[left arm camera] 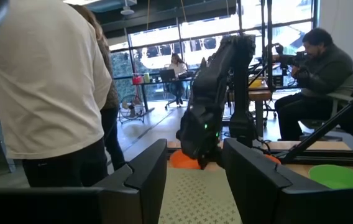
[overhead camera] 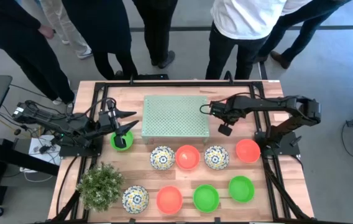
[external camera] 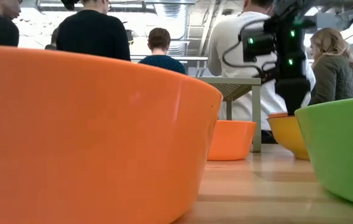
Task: Pick & Place Mini bowls
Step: Put the orange bowl on the shelf
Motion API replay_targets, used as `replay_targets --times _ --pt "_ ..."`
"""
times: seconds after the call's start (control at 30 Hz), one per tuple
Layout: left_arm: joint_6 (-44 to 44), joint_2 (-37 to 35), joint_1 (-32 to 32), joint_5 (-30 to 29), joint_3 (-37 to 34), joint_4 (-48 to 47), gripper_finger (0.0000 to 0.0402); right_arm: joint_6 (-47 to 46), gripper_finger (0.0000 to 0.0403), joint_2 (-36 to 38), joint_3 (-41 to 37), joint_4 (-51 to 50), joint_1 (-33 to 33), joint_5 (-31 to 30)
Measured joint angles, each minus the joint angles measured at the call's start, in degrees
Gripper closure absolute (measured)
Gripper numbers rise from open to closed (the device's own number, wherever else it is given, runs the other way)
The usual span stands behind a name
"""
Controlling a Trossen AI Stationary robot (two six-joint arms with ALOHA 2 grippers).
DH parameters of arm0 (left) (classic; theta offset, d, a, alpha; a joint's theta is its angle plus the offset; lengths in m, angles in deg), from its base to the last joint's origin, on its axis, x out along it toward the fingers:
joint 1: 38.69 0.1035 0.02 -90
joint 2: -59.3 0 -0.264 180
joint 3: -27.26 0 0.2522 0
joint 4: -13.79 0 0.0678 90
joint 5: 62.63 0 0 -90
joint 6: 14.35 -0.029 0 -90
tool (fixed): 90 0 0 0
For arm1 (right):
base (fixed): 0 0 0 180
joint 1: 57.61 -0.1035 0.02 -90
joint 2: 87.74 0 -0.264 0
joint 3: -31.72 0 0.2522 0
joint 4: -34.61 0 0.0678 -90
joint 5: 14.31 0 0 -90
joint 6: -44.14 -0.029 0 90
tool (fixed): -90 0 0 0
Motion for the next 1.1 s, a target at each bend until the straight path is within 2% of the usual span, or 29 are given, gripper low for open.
replay_targets --times 0.27,0.47,0.6,0.8,1.1 --pt "0.0 -0.02 0.0 -0.01 0.0 0.02 0.0243 -0.84 0.0396 0.02 16.32 -12.42 -5.84 -6.04" --pt "0.0 -0.02 0.0 0.0 0.0 0.02 0.0243 -0.39 0.0399 0.09 26.33 -11.83 -9.33 -5.59" --pt "-0.01 -0.02 0.0 -0.02 0.0 0.02 0.0243 2.35 0.0396 0.09 28.54 -9.58 -11.4 -4.58" --pt "0.0 -0.02 0.0 -0.02 0.0 0.02 0.0243 11.22 0.04 -1.96 28.59 -3.31 -14.28 3.43" --pt "0.0 -0.02 0.02 -0.02 0.0 0.0 0.0243 21.83 0.0401 -8.53 28.63 -0.83 -16.49 6.57"
